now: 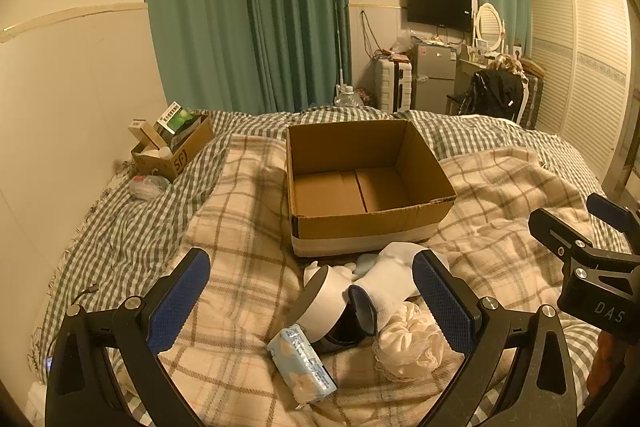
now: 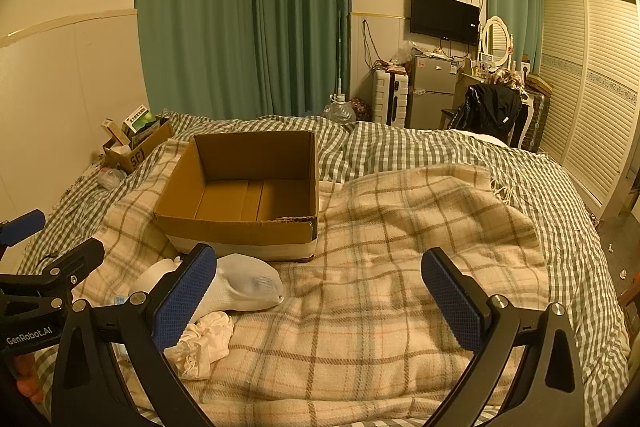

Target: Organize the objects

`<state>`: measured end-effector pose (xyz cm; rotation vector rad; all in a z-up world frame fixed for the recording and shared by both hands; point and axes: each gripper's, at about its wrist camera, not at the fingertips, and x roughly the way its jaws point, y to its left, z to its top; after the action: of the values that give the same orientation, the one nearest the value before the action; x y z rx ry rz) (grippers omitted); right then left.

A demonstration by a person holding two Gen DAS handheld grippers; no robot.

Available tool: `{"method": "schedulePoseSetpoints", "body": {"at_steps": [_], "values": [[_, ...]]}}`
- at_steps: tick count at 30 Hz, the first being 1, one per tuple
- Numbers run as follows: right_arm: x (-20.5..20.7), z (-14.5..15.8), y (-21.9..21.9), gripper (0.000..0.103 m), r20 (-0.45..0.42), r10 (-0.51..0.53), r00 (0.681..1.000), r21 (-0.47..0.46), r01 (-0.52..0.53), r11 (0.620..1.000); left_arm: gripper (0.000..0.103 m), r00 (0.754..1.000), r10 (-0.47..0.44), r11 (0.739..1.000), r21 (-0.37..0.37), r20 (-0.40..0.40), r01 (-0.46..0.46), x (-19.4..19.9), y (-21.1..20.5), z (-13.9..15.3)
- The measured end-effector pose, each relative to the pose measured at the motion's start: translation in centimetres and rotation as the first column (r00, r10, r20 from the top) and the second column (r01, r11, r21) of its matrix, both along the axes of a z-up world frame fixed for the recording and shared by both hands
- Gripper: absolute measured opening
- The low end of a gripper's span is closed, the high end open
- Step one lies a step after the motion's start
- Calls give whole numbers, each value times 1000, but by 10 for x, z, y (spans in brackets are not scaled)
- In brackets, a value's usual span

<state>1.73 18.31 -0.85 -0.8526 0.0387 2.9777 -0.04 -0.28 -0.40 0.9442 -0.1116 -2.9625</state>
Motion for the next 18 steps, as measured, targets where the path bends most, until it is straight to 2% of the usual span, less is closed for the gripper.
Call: {"method": "schedulePoseSetpoints", "body": {"at_steps": [18], "values": [[0,0,0,103,-1,-2,1000,2,2,1000,103,1000,4,1000,2,-1,-4,2,1,-4]]}}
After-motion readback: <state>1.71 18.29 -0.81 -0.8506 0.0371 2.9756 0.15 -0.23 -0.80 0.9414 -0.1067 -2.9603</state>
